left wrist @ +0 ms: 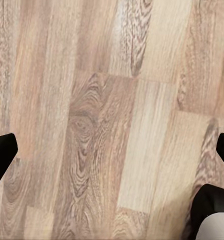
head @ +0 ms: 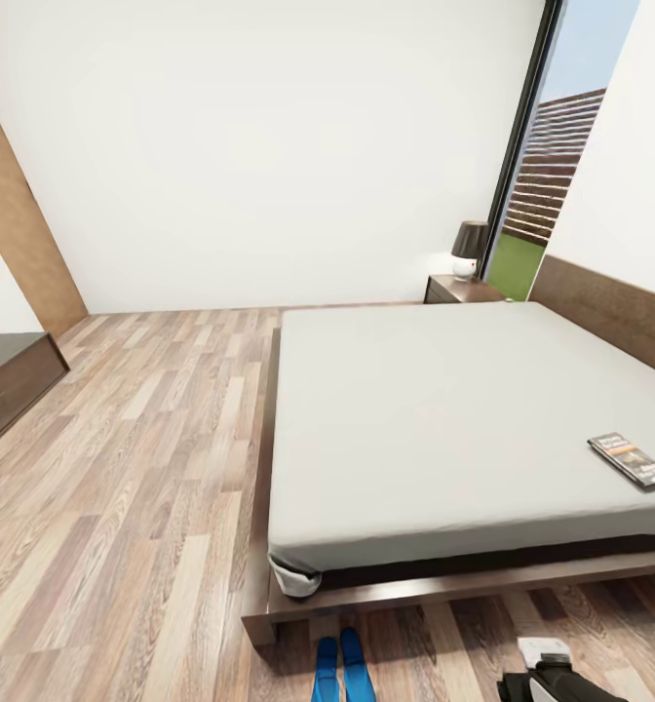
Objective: In the bedroom, move the book from the bed onto either nightstand, and place the two sandals side by side next to the bed.
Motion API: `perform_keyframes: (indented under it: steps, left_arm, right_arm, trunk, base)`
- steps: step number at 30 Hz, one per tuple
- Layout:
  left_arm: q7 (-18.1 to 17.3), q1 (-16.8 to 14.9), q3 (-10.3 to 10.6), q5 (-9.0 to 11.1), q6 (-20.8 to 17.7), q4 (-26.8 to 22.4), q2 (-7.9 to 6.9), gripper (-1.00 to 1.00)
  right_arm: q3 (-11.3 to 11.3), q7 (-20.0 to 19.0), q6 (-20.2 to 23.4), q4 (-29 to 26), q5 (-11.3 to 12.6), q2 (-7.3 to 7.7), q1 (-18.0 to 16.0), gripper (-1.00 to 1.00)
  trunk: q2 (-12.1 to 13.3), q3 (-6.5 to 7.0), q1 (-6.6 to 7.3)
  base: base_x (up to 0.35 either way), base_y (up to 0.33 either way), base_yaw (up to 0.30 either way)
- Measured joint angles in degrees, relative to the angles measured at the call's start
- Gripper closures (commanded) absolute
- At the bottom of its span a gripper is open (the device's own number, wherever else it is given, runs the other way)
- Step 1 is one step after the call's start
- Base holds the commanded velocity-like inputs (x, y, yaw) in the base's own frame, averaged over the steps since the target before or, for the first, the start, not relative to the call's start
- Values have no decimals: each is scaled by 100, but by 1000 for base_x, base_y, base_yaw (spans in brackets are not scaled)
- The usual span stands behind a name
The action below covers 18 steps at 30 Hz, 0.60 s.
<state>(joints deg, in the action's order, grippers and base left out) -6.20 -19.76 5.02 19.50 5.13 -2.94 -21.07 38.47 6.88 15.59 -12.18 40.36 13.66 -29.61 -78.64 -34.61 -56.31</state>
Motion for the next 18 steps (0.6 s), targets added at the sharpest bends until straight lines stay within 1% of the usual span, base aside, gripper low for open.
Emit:
perform_keyframes:
  steps: [6, 8, 14, 18]
  left_arm:
    - [0, 159, 3, -5, 110, 0, 95, -100]
    - [3, 239, 5, -6, 152, 2, 142, -100]
    - [90, 386, 5, -14, 189, -2, 286, -100]
    - [136, 429, 5, -20, 200, 1, 344, -100]
  right_arm:
    - [-31, 2, -439, 245, 28, -22, 412, -100]
    - [-47, 4, -600, 469, 39, -72, 528, -100]
    - [-60, 11, -736, 929, 45, -225, 631, -100]
    - [-63, 28, -755, 1196, 49, -352, 659, -100]
  trunk:
    - [241, 107, 132]
    - [321, 143, 176]
    - [561, 251, 307]
    - [722, 323, 395]
  base:
    - [0, 0, 0]
    - [0, 0, 0]
    - [0, 0, 0]
    - [0, 0, 0]
